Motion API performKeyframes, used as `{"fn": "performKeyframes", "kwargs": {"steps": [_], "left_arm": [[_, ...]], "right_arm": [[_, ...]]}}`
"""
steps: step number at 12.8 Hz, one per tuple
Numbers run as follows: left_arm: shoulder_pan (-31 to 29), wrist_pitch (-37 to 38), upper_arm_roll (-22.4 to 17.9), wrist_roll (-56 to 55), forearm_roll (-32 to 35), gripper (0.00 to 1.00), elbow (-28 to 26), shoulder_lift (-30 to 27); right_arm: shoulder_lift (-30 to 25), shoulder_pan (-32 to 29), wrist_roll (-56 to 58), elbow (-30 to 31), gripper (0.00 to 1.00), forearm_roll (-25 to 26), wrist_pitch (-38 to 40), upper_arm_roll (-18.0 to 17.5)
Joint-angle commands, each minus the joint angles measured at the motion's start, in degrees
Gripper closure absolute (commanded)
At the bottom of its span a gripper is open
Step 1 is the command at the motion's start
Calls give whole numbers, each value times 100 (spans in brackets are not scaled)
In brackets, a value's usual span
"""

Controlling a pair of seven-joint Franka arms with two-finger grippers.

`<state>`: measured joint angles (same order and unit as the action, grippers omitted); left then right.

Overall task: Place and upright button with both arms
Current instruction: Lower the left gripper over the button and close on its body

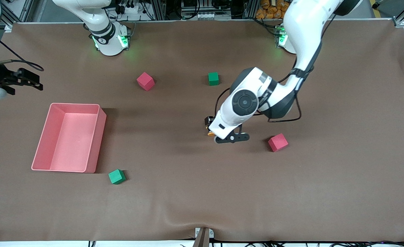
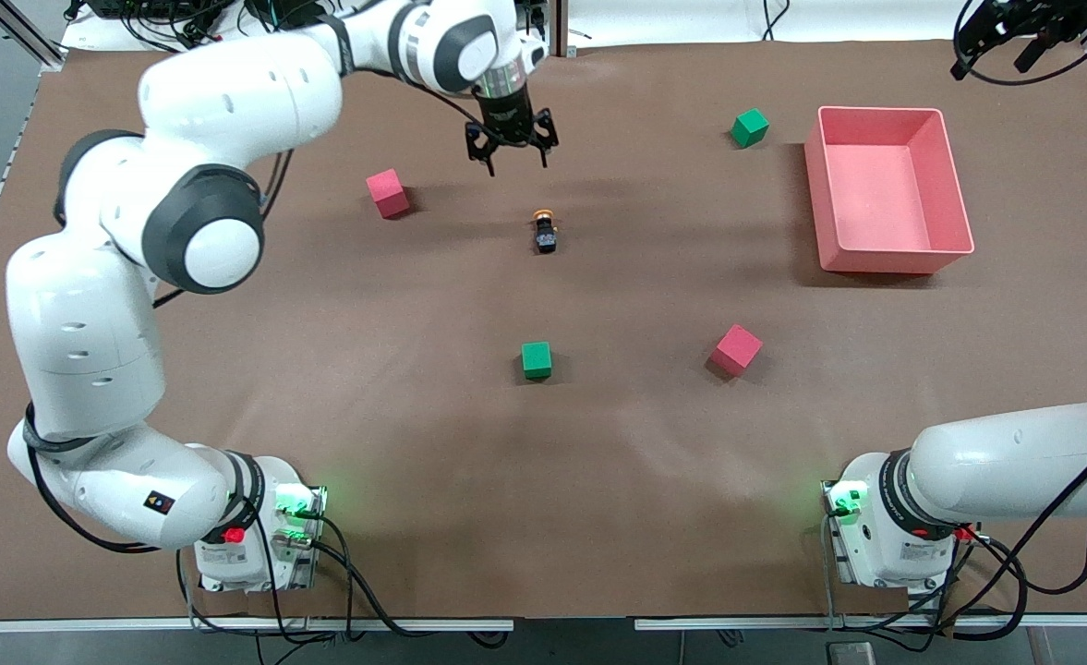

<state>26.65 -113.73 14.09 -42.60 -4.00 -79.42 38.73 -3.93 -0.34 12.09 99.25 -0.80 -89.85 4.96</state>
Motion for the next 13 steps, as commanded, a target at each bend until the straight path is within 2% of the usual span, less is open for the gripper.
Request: {"fn": "performKeyframes", "kwargs": {"steps": [1, 5, 7, 13], "left_arm": [[138, -472, -73, -90, -4, 0, 217, 415], [288, -843, -134, -143, 13, 0, 199, 679], [331, -1089, -135, -240, 22, 0, 190, 837], [612, -1089, -152, -573, 284, 0, 155, 1118]], "right_arm": [[59, -63, -469, -336, 0, -34, 266, -118], [410, 25, -550, -1082, 0, -26, 758, -144], [420, 78, -558, -1136, 0, -26, 776, -136], [411, -19, -620, -1075, 0, -34, 785, -118]]}}
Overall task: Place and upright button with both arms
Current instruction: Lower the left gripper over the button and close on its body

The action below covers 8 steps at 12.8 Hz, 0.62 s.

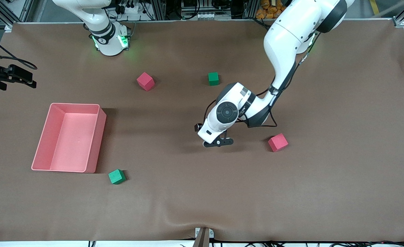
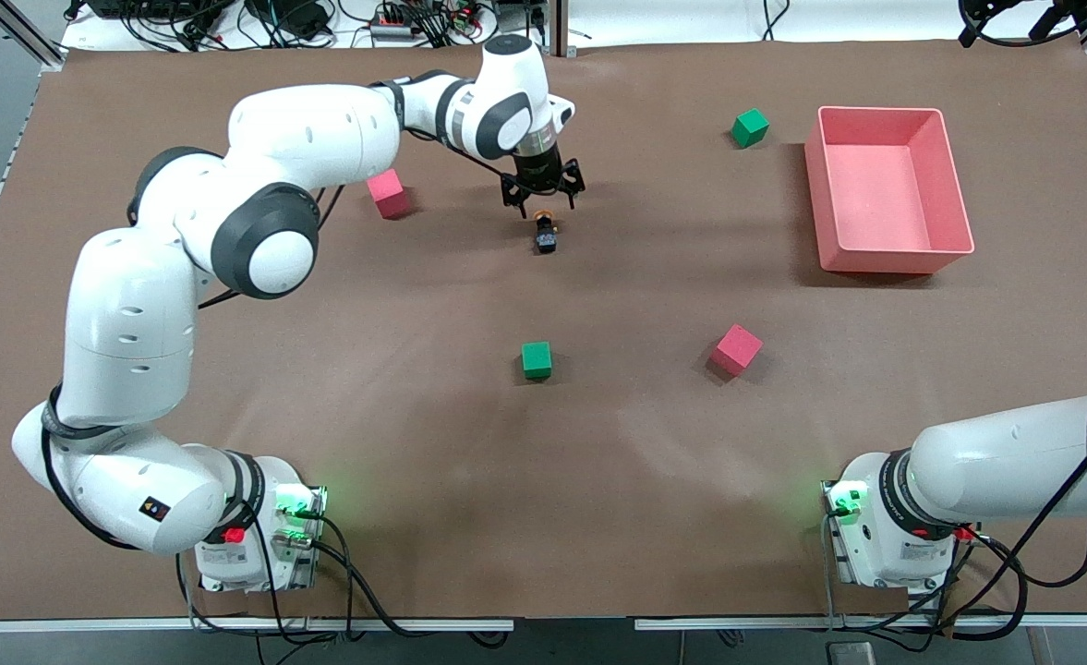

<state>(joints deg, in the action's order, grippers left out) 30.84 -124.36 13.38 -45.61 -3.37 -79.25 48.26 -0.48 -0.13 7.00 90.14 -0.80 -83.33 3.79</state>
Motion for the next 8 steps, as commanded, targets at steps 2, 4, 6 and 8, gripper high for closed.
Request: {"fn": "performKeyframes", "kwargs": {"steps": [2, 4, 6, 8], "left_arm": [[194, -26, -108, -273, 468, 0, 129, 227], [177, -26, -116, -273, 486, 0, 129, 263], [150, -26, -116, -264, 504, 4, 129, 263], [150, -26, -178, -229, 504, 8, 129, 272]], "right_arm": [[57, -40, -128, -120, 0, -34, 281, 8], [13, -31, -626, -41, 0, -43, 343, 8], [-5, -22, -752, -67, 0, -43, 379, 8], [4, -31, -744, -111, 0, -34, 326, 8]]}}
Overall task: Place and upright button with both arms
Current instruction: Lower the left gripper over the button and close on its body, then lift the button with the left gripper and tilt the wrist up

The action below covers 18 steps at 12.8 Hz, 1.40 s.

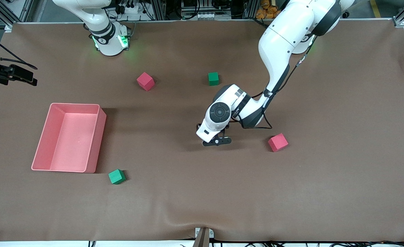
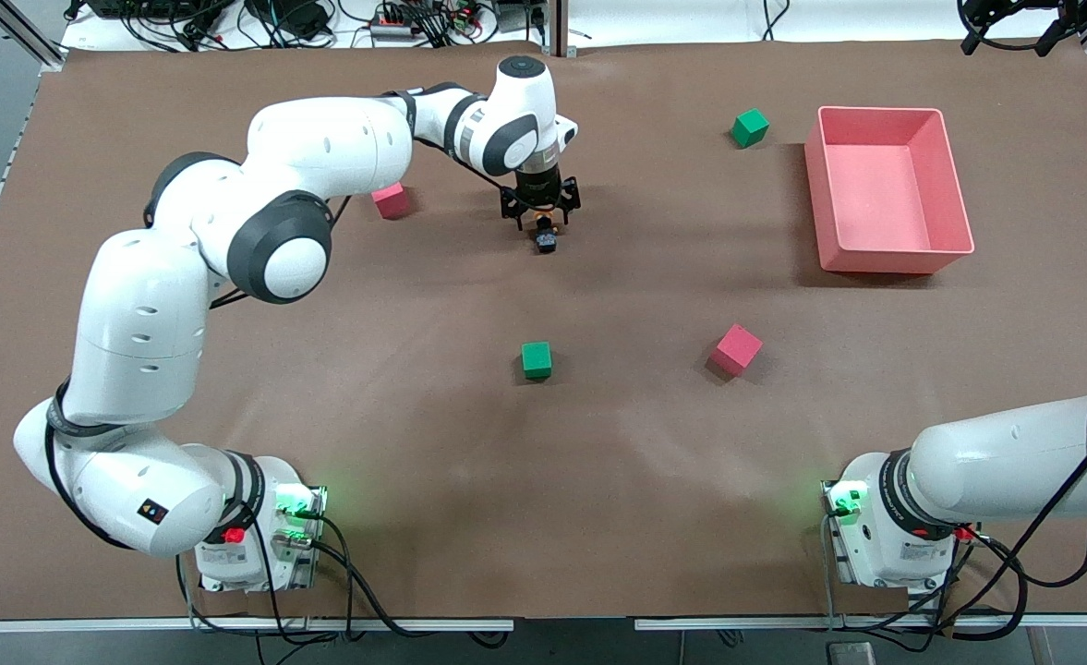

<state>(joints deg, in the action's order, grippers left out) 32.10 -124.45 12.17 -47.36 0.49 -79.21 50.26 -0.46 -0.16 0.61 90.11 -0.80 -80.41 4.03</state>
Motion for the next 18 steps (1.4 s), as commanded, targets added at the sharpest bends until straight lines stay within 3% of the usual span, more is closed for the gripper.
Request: {"fn": "performKeyframes", "kwargs": {"steps": [1, 8, 11, 18], "left_arm": [[33, -18, -65, -37, 118, 8, 125, 89], [68, -9, -57, -98, 109, 9, 116, 72], [68, -9, -57, -90, 118, 18, 107, 72], [95, 0, -57, -98, 118, 23, 46, 81]], "right_arm": [[11, -28, -70, -178, 0, -26, -10, -16], [37, 24, -26, -380, 0, 27, -80, -33], [37, 33, -26, -380, 0, 45, -80, -42], [81, -257, -52, -380, 0, -25, -98, -7]]}}
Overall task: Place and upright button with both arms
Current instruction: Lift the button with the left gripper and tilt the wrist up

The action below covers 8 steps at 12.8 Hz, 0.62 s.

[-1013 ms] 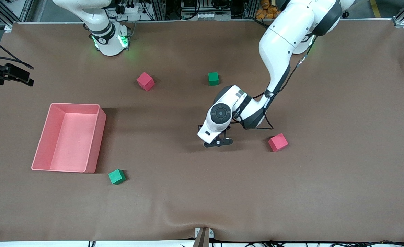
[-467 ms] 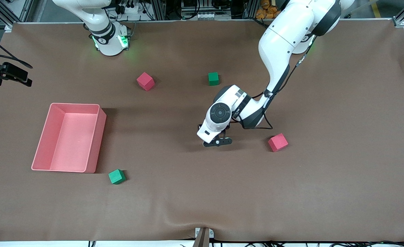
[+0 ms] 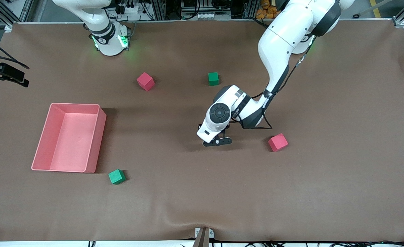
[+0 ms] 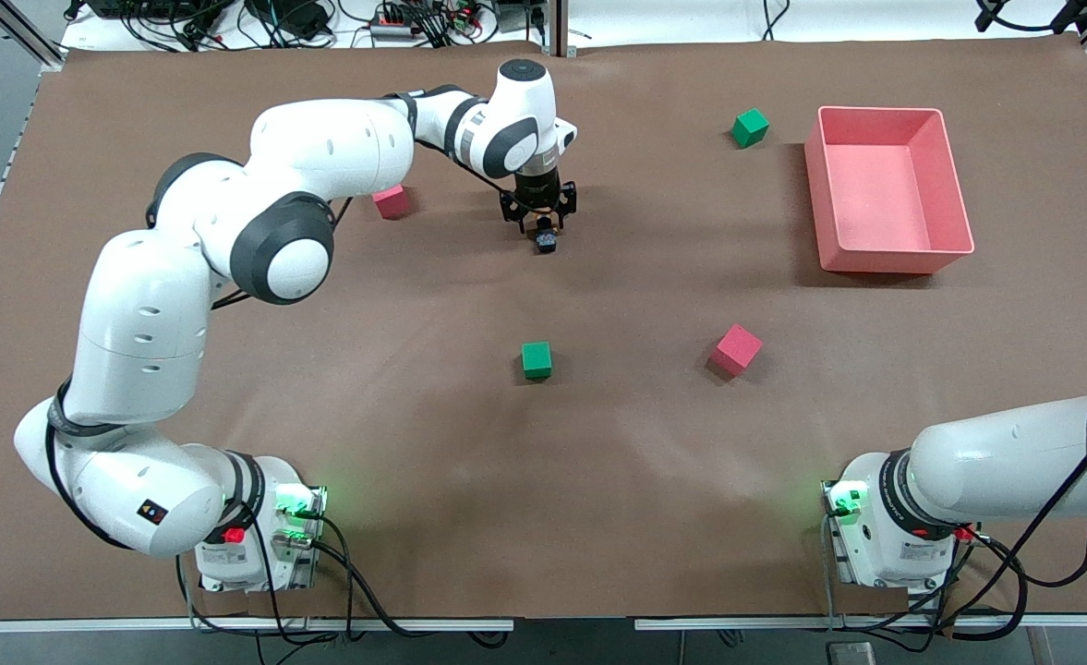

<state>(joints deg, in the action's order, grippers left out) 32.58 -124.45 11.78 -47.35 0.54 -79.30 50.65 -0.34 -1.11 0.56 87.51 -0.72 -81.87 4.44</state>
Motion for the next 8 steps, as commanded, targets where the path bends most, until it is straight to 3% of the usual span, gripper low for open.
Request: {"fn": "performKeyframes", "kwargs": {"steps": [1, 4, 8], "left_arm": [[47, 0, -18, -90, 113, 23, 46, 42], [56, 17, -18, -99, 113, 32, 46, 33], [56, 35, -18, -116, 105, 70, 46, 33]], "right_arm": [[69, -144, -73, -120, 0, -24, 57, -57], [69, -100, -91, -129, 0, 29, 22, -74], [78, -91, -91, -129, 0, 2, -22, -83]]}}
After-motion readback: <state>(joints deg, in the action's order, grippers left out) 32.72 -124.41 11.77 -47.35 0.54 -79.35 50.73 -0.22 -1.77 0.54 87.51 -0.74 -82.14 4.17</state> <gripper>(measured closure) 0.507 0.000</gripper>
